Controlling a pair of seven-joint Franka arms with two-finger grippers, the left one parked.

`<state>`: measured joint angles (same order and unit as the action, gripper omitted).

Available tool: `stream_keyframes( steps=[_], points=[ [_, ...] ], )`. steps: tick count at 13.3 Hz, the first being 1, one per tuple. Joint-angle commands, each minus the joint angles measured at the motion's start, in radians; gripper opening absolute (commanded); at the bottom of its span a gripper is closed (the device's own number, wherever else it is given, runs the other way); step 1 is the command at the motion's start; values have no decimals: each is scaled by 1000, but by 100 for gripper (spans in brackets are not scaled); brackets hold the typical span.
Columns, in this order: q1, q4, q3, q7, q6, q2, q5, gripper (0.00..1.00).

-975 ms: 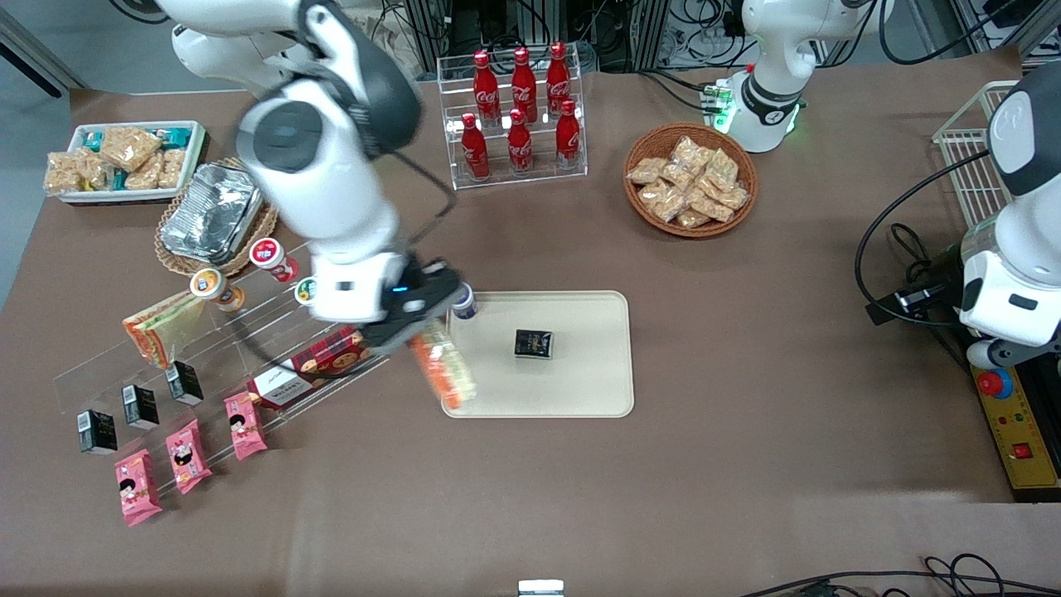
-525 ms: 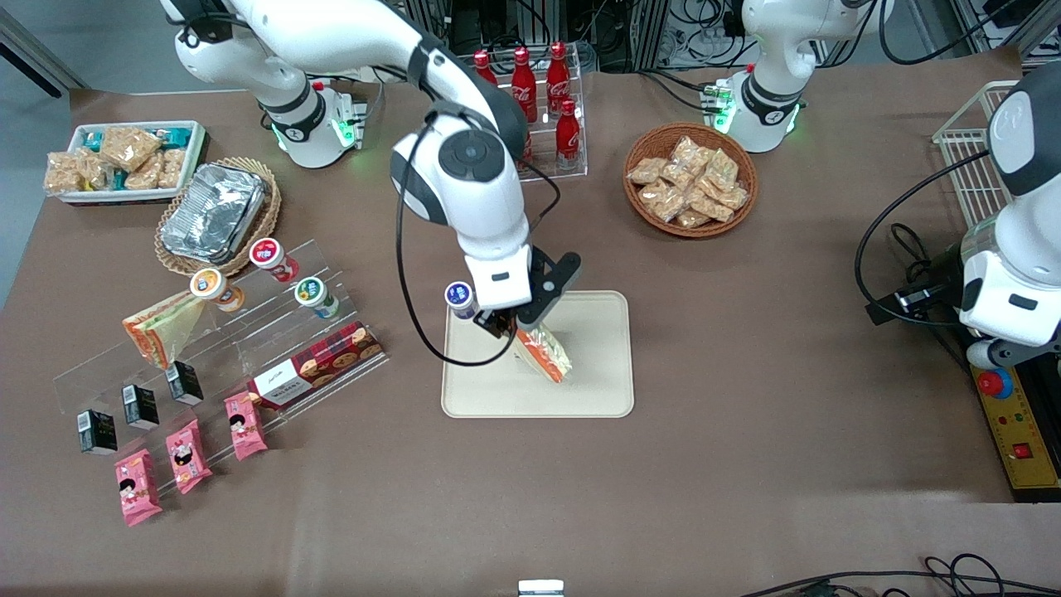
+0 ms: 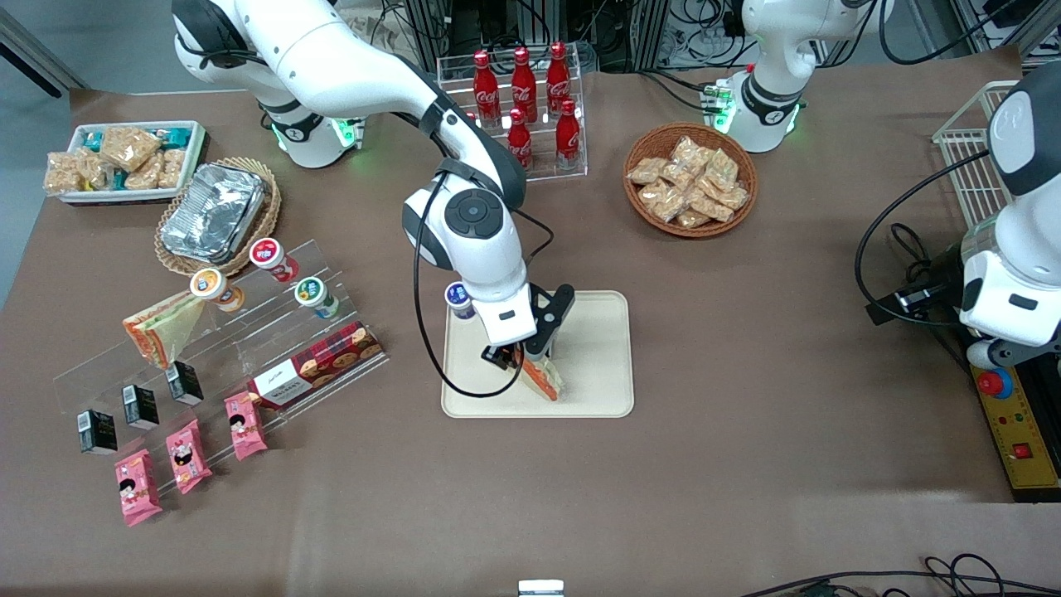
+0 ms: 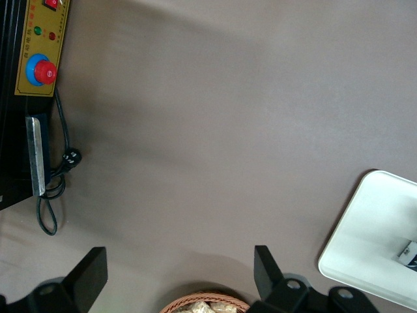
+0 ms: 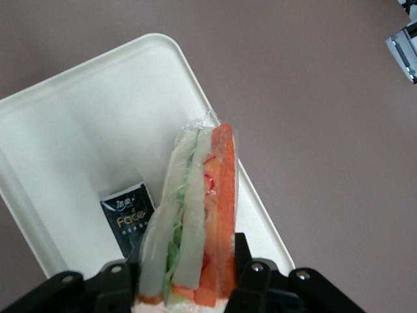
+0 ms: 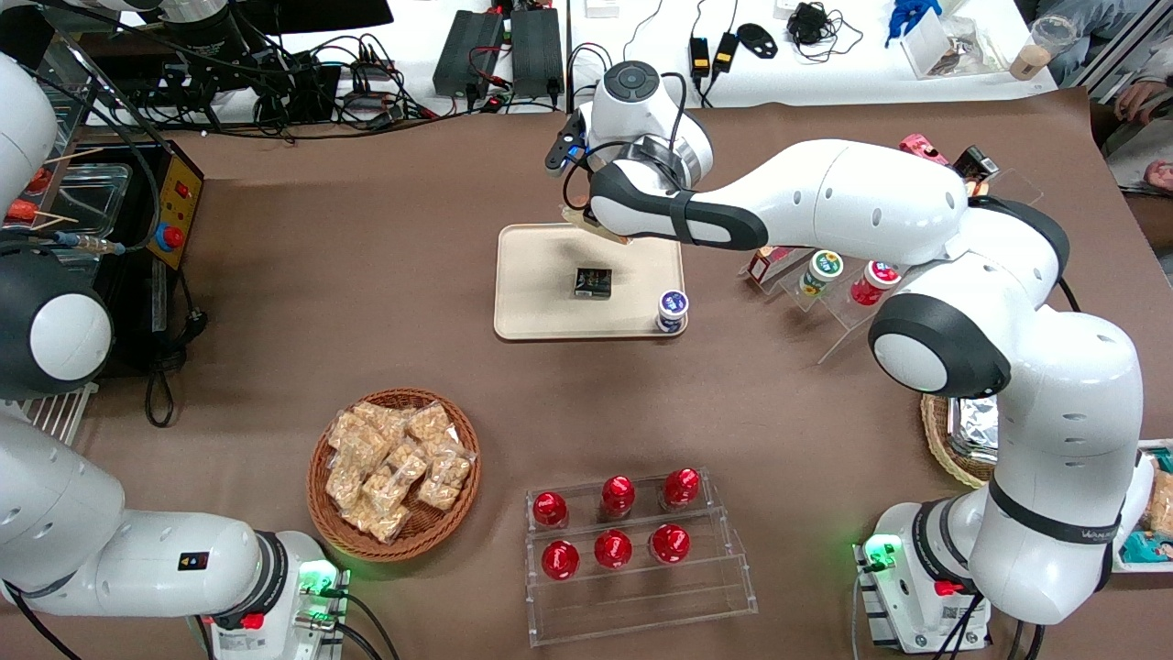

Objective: Place sandwich on tray
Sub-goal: 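Lower the sandwich onto the tray and open the right gripper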

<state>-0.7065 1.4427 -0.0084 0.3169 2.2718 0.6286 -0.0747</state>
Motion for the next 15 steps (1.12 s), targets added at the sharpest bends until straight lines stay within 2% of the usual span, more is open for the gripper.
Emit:
stream_keyframes(
  steps=[1, 6, 15],
  points=[
    [4, 15, 2, 54, 25, 5, -23, 54],
    [-19, 27, -2, 44, 25, 11, -25, 54],
    [-2, 25, -10, 45, 43, 37, -34, 54]
  ],
)
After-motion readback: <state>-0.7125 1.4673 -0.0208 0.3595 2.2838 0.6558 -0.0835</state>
